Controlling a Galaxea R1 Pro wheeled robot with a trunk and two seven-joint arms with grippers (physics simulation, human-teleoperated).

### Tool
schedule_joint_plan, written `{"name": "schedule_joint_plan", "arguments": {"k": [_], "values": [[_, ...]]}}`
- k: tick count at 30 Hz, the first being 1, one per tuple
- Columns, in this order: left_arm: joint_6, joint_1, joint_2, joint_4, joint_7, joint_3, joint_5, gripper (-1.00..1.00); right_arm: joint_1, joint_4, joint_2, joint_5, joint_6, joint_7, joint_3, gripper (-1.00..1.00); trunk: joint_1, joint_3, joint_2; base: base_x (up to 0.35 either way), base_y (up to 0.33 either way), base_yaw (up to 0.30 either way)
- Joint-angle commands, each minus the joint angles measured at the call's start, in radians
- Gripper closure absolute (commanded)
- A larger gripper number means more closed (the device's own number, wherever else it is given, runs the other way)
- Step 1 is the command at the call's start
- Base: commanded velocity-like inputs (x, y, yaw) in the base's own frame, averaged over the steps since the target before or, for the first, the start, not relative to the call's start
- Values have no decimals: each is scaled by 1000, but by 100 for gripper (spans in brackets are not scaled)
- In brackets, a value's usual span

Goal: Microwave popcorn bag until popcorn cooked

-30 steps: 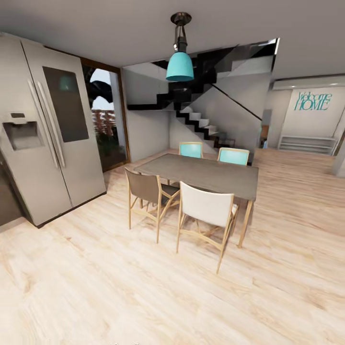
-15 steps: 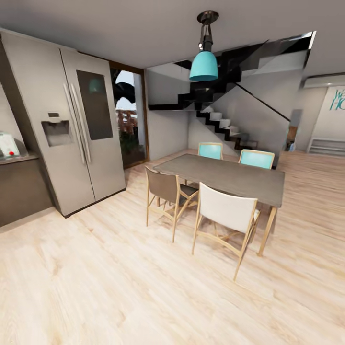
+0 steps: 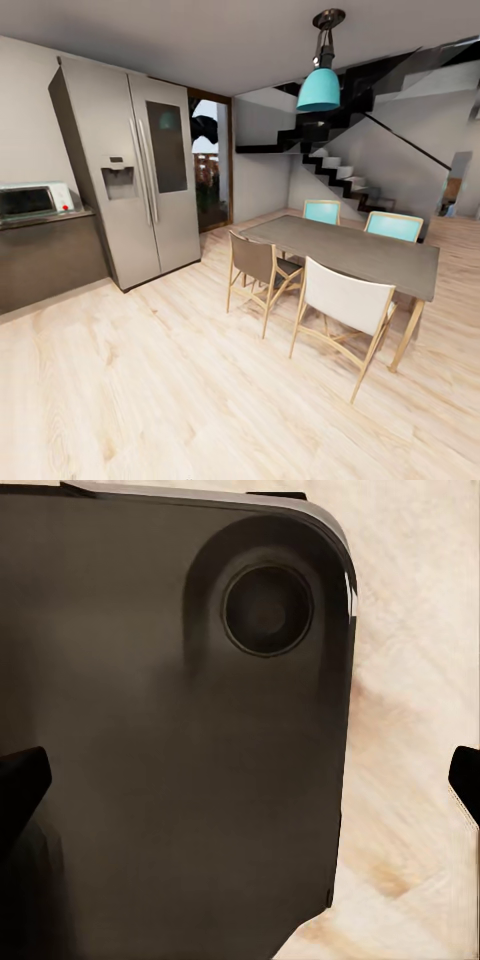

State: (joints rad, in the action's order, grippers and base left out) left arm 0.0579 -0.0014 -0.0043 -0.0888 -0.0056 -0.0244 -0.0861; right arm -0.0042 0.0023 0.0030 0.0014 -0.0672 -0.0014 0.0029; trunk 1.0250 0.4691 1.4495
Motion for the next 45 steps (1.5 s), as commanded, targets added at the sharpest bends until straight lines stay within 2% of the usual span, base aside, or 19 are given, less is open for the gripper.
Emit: {"name": "schedule_joint_plan", "arguments": {"k": [1,45], "values": [[2,0,0,0,-1,-2,-9,-100,0,1,0,0,-3,0,0,-100,0,1,0,0,0,270],[3,0,0,0,-1,-2,-7,-100,0,1,0,-5,-11,0,-1,-100,0,1,0,0,0,270]]}}
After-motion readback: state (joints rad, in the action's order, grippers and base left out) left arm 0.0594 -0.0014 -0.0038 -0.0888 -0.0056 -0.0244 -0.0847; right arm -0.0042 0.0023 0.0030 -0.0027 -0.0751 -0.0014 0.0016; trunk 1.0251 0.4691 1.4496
